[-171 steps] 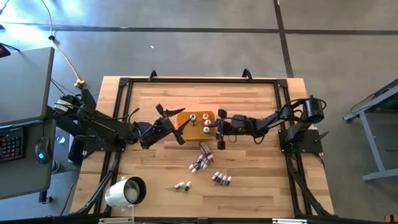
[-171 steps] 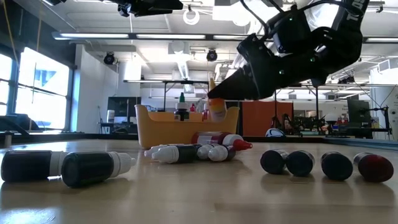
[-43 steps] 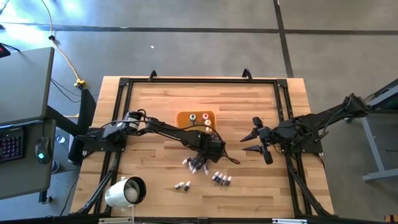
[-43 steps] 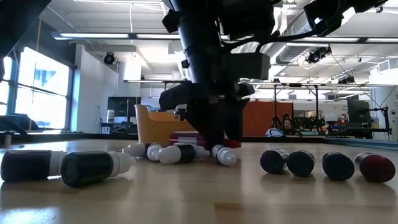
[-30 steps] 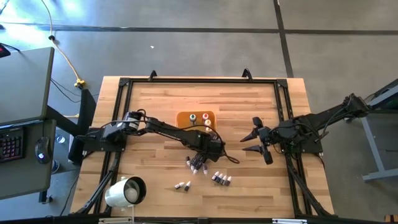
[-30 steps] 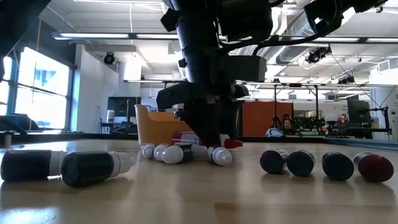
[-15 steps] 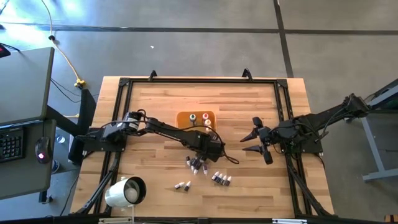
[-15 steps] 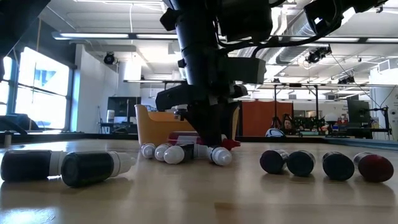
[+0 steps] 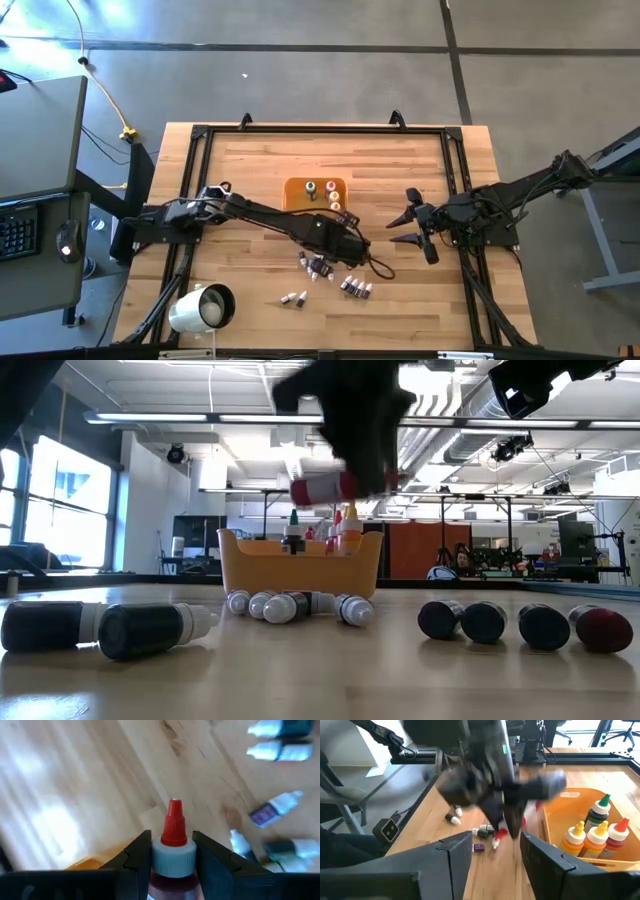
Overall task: Pick & Place food coloring
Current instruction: Put the large red food coloring bottle into the yellow bin
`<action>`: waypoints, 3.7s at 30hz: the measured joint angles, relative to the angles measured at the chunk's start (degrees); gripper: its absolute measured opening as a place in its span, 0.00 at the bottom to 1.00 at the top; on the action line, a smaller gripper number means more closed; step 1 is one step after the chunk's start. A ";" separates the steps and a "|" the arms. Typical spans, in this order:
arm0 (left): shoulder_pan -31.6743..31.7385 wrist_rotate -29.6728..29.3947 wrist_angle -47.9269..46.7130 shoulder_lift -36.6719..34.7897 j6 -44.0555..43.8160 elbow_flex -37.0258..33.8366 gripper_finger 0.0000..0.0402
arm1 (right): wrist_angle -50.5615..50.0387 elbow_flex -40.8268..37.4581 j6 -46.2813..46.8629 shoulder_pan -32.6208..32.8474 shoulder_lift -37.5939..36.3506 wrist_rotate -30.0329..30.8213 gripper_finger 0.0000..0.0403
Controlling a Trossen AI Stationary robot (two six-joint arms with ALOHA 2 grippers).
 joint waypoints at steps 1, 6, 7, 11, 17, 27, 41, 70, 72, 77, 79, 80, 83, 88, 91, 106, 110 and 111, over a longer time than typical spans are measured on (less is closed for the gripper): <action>-0.16 -0.35 -2.57 0.00 -0.67 2.75 0.29 | 0.00 0.00 0.00 0.00 0.00 0.00 0.40; -0.53 -8.46 -12.66 -1.55 -2.28 14.57 0.29 | -0.01 0.00 1.34 -0.01 0.02 -0.38 0.40; -0.60 -10.57 -10.89 -4.22 -1.85 11.97 0.29 | -0.07 0.00 1.80 -0.01 0.02 -0.90 0.40; -1.20 -13.90 -14.24 -12.39 -7.25 9.89 0.29 | -0.10 -0.09 3.50 0.36 0.04 -3.40 0.40; -1.17 -13.75 -21.74 -20.61 -18.34 9.87 0.29 | 0.91 -2.32 2.56 0.84 0.13 -2.07 0.40; 1.28 -14.14 -14.33 -26.68 -18.01 -8.62 0.29 | 3.30 -2.45 2.56 0.35 0.04 -1.88 0.40; 10.07 2.13 27.65 -28.92 -2.91 -35.31 0.29 | 6.05 -2.45 1.96 0.35 0.04 -1.97 0.40; 10.06 28.40 50.24 -35.58 -0.72 -30.94 0.30 | 46.43 -2.47 -22.15 -2.49 19.55 16.41 0.40; 10.08 28.39 50.45 -35.58 -0.75 -30.94 0.30 | 51.19 -2.47 -22.98 -3.10 21.30 16.60 0.40; 10.10 28.62 52.32 -35.56 -1.30 -30.94 0.30 | 55.79 -2.47 -24.93 -4.65 23.74 14.46 0.40; 10.10 28.66 52.74 -35.56 -2.27 -30.94 0.30 | 55.76 -2.47 -24.55 -5.16 23.84 12.13 0.40; 10.10 28.67 52.73 -35.56 -2.60 -30.94 0.31 | 55.85 -2.47 -24.46 -5.33 23.79 11.36 0.40; 10.10 28.41 52.49 -35.56 -2.73 -30.94 0.31 | 56.24 -2.47 -24.50 -5.35 23.49 10.97 0.40; 10.08 24.94 52.48 -35.56 -6.60 -30.94 0.31 | 56.36 -2.47 -24.50 -5.35 23.09 10.95 0.40; 10.10 24.74 53.55 -35.52 -8.21 -30.94 0.31 | 56.20 -2.47 -24.50 -5.35 23.12 10.95 0.40; 10.12 14.64 41.93 -52.31 -5.24 -30.94 0.30 | 56.06 -2.47 -24.50 -5.31 22.32 11.14 0.40; 10.12 16.36 37.22 -55.92 -4.75 -36.22 0.30 | 55.94 -2.47 -24.50 -5.29 21.99 11.17 0.40; 10.12 16.34 37.29 -56.25 -4.45 -38.24 0.30 | 55.75 -2.47 -24.48 -5.31 21.99 11.17 0.40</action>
